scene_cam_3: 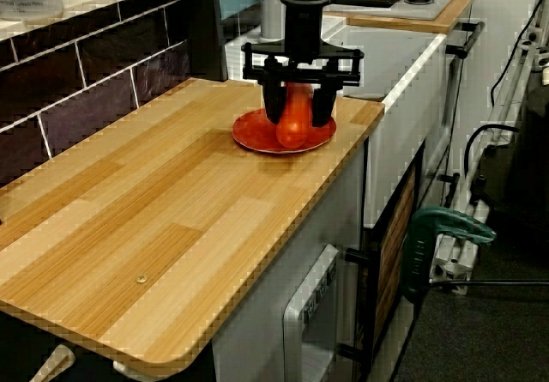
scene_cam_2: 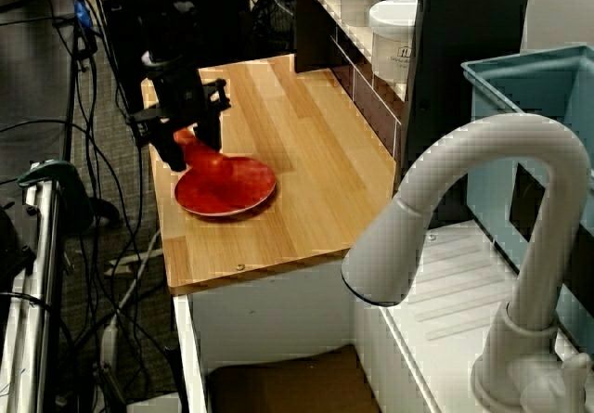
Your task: Put the object on the plate
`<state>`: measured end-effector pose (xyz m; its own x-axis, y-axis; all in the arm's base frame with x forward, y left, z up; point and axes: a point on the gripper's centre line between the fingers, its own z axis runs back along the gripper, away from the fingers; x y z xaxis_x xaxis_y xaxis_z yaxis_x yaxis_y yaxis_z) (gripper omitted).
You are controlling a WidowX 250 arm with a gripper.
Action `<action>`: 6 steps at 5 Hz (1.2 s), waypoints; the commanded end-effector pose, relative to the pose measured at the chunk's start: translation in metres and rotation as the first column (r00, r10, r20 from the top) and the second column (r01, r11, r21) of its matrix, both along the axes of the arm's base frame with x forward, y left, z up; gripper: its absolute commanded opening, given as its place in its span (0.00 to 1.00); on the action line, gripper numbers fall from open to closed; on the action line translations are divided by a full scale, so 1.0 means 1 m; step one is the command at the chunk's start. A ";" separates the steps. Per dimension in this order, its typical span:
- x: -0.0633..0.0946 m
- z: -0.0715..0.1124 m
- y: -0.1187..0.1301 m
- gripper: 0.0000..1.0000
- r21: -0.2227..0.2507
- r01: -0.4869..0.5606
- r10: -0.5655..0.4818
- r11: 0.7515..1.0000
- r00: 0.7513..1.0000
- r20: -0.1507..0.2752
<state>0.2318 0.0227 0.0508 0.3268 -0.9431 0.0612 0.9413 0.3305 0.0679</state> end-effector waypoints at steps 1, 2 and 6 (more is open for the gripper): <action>0.009 0.004 -0.013 0.00 0.022 -0.026 0.026 0.999 0.999 0.027; 0.014 -0.004 -0.017 0.00 0.028 -0.047 0.046 0.999 0.999 0.025; 0.022 -0.007 -0.017 1.00 0.055 -0.058 0.058 0.997 0.998 0.009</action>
